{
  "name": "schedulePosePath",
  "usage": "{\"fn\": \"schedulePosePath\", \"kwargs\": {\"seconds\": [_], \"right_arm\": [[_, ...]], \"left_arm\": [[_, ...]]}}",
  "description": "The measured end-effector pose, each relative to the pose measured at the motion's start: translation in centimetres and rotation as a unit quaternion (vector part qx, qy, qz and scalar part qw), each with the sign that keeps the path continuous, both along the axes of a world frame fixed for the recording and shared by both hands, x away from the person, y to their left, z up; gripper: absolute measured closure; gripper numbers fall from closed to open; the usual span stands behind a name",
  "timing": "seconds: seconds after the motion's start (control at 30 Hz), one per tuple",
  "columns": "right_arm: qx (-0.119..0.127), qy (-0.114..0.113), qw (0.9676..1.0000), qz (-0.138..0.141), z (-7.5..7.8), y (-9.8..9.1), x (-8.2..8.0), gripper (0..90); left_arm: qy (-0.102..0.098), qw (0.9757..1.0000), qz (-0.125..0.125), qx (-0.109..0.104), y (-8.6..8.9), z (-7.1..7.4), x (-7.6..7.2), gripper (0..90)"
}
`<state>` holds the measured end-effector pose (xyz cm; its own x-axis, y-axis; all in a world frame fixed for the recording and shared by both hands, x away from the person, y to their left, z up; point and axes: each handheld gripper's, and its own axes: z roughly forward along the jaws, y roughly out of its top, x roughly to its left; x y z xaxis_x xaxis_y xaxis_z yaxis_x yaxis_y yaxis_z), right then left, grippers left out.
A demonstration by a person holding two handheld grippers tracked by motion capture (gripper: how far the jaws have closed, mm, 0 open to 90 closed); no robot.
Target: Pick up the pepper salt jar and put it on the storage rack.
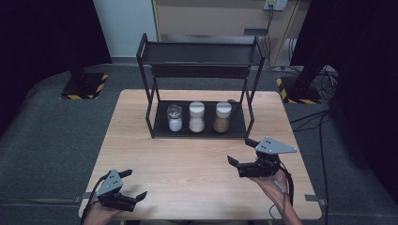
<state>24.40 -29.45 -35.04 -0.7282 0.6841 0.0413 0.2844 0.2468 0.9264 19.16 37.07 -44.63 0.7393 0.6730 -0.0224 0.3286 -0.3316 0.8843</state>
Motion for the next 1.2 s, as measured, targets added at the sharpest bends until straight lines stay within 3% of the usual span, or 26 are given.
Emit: {"fn": "schedulePosePath", "kwargs": {"seconds": [0.37,0.6,1.07,1.2], "right_arm": [[0.014,0.015,0.9996,-0.018,-2.2,-2.6,-1.9,9.7],[0.007,0.003,0.9996,-0.027,-3.8,-3.7,-3.3,9.9],[0.025,0.027,0.9985,-0.04,-7.0,-5.5,-3.8,9.5],[0.023,0.019,0.9987,-0.041,-7.2,-5.5,-4.0,9.5]], "left_arm": [[0.001,1.0,0.002,0.004,-0.1,0.1,0.0,0.0],[0.001,0.9999,0.008,-0.01,0.2,0.0,-0.1,0.0],[0.001,0.9999,0.01,-0.011,0.3,0.0,-0.1,0.0],[0.001,0.9999,0.009,-0.011,0.3,0.0,-0.1,0.0]]}}
